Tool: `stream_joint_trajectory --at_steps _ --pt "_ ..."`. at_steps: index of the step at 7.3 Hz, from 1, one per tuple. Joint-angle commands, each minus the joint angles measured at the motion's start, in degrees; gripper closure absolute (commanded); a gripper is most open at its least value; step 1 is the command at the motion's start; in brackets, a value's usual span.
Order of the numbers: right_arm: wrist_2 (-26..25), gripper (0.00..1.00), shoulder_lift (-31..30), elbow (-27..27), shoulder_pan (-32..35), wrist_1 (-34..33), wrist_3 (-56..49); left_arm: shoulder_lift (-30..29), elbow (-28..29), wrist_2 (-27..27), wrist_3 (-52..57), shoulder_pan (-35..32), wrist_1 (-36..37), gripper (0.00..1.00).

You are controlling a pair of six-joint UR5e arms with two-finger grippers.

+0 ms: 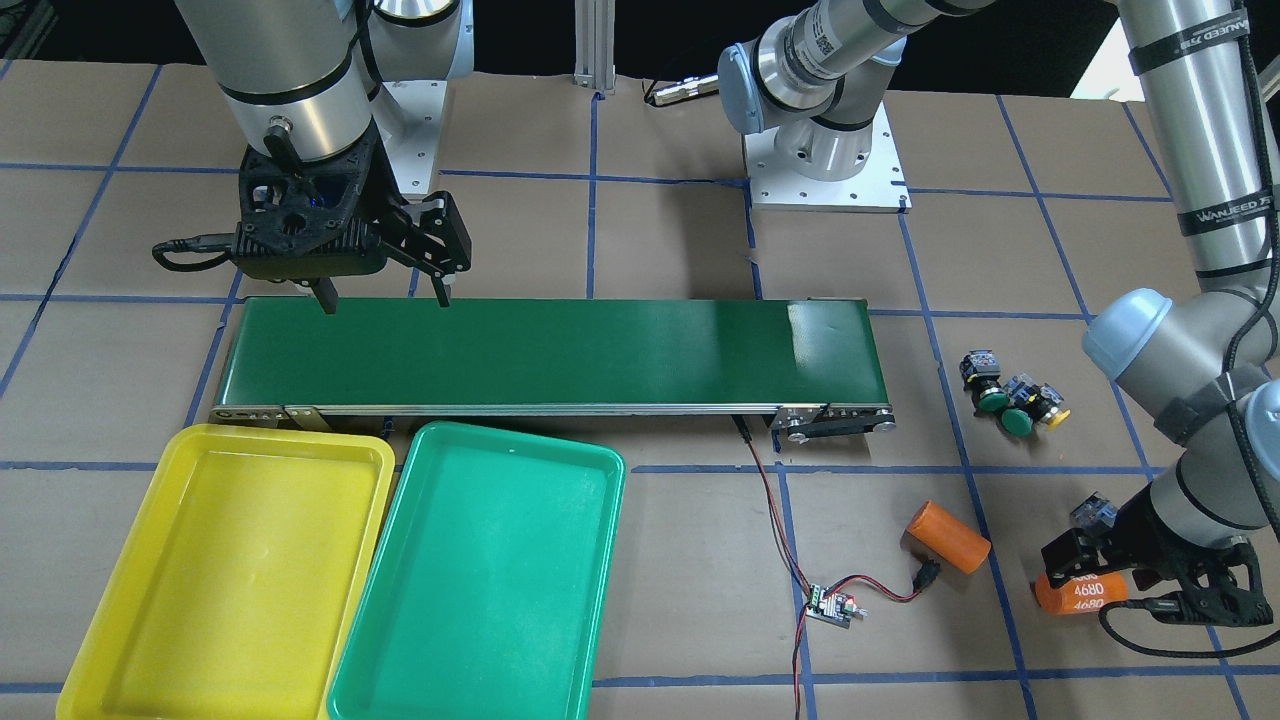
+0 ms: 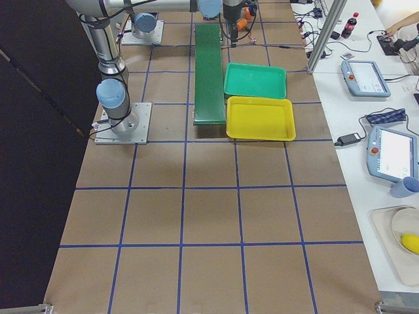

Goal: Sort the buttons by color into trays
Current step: 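Lower the left gripper and close it on the orange cylinder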

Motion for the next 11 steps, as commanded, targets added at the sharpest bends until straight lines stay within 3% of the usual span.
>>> stream_joint_trajectory --at_steps 1,11 --pt "0.0 0.0 0.0 0.04 0.0 -0.07 0.0 -0.75 0.43 0.0 0.15 0.63 0.01 0.0" --pt "-0.09 0.0 0.09 0.05 -0.26 0.2 0.0 -2.51 0.52 -0.09 0.07 1.34 0.1 0.0"
